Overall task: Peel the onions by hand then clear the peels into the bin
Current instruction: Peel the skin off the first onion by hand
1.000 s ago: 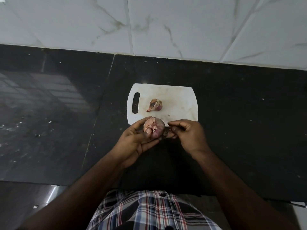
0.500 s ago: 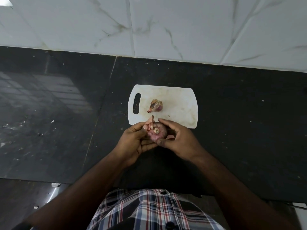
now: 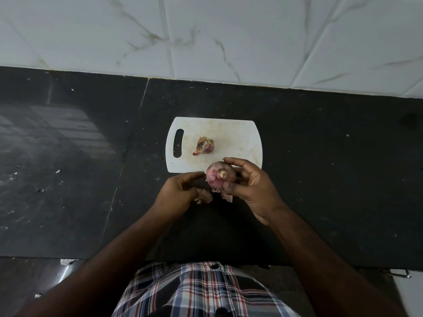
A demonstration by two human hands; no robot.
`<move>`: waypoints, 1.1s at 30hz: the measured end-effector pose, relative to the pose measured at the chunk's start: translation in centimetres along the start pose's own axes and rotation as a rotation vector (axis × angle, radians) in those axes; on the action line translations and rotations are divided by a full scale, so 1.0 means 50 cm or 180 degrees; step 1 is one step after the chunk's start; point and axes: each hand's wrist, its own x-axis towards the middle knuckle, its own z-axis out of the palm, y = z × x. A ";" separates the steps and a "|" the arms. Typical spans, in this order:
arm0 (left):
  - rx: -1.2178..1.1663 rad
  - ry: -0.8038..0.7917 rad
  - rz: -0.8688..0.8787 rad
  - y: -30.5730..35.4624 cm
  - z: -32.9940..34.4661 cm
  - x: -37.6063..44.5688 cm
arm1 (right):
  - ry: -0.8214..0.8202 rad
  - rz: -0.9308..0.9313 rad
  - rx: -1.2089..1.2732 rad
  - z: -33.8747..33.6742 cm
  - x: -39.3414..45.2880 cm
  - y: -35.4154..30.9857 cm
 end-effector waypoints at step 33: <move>-0.1214 -0.0182 0.0373 0.051 0.037 -0.060 | 0.0795 -0.0697 -0.2212 0.052 -0.046 -0.062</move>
